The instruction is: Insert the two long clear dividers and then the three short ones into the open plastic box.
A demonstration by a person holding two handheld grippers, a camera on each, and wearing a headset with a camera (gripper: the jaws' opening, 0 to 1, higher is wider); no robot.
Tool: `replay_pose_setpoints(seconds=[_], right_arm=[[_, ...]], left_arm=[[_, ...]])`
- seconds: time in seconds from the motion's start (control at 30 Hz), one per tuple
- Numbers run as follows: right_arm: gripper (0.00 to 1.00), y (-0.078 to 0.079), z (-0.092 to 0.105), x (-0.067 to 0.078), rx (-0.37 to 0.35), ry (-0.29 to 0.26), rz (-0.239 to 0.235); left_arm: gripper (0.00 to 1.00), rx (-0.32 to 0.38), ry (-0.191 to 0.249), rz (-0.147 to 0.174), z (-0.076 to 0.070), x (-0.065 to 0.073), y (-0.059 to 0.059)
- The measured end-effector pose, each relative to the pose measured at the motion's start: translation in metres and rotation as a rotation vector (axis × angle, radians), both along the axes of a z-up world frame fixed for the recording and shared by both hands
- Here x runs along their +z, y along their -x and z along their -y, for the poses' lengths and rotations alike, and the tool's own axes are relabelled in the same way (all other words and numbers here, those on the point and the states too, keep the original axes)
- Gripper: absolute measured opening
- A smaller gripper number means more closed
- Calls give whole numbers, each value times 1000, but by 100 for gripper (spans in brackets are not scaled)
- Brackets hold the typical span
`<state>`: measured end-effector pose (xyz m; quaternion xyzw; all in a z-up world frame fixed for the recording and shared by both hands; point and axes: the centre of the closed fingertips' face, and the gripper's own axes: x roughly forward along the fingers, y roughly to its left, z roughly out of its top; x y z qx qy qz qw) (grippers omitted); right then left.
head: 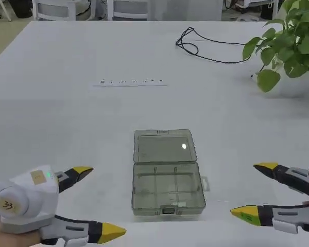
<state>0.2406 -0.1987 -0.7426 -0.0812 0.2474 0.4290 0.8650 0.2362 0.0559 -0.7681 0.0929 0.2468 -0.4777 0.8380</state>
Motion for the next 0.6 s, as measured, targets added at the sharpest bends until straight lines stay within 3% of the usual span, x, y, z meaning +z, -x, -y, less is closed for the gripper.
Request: replay_pose_setpoints(seconds=[0.6], right_arm=[[81, -1, 0, -2, 4, -2, 0]], left_arm=[[100, 3, 4, -3, 4, 2, 2]])
